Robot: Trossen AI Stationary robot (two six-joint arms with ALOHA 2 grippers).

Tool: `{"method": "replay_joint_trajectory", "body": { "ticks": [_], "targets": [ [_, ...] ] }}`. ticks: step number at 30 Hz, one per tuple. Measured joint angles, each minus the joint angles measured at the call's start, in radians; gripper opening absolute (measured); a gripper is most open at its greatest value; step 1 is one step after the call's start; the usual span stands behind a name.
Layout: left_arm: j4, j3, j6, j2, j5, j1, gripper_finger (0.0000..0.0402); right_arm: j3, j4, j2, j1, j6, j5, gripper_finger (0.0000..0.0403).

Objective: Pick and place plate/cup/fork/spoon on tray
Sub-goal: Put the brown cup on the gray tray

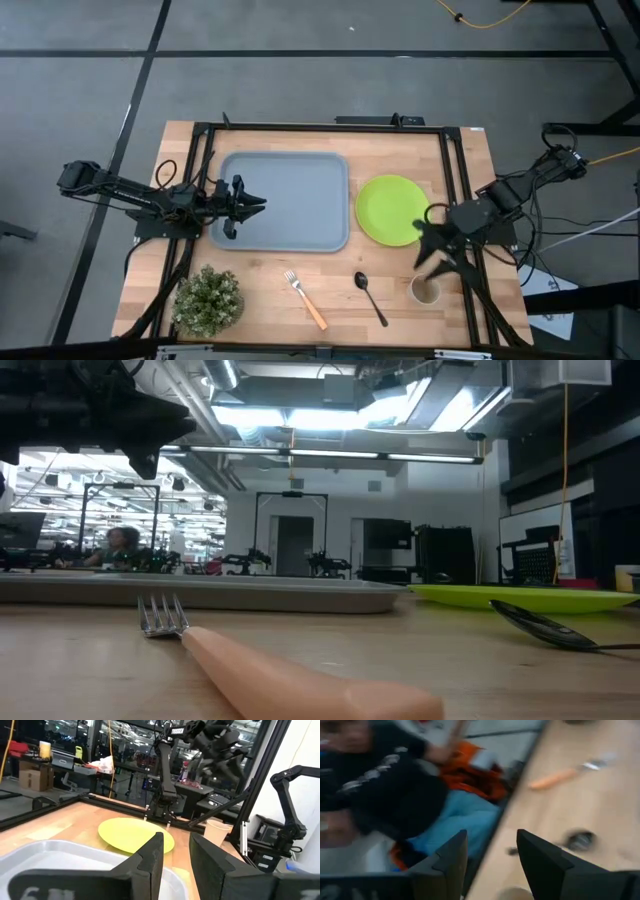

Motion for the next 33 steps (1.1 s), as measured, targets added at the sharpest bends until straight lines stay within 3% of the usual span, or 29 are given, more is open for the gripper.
{"method": "replay_joint_trajectory", "body": {
  "ticks": [4, 11, 15, 20, 26, 33],
  "targets": [
    [0.0, 0.0, 0.0, 0.0, 0.0, 0.0, 0.0086, 0.0, 0.114, 0.0, 0.022, 0.009, -0.06, 0.0177],
    [0.0, 0.0, 0.0, 0.0, -0.001, 0.0, 0.0086, 0.0, 0.209, 0.007, 0.026, -0.054, -0.054, 0.0177],
    [0.0, 0.0, 0.0, 0.0, -0.006, 0.0, 0.0086, 0.0, 0.201, 0.018, 0.026, 0.075, -0.047, 0.0177],
    [0.0, 0.0, 0.0, 0.0, -0.054, 0.0, 0.0086, 0.0, 0.038, 0.045, 0.027, 0.197, -0.157, 0.0177],
    [0.0, 0.0, 0.0, 0.0, -0.079, 0.0, 0.0086, 0.0, -0.236, 0.126, 0.041, 0.204, -0.11, 0.0177],
    [0.0, 0.0, -0.001, 0.0, -0.079, 0.0, 0.0086, 0.0, -0.336, 0.223, 0.051, 0.174, -0.111, 0.0177]
  ]
}}
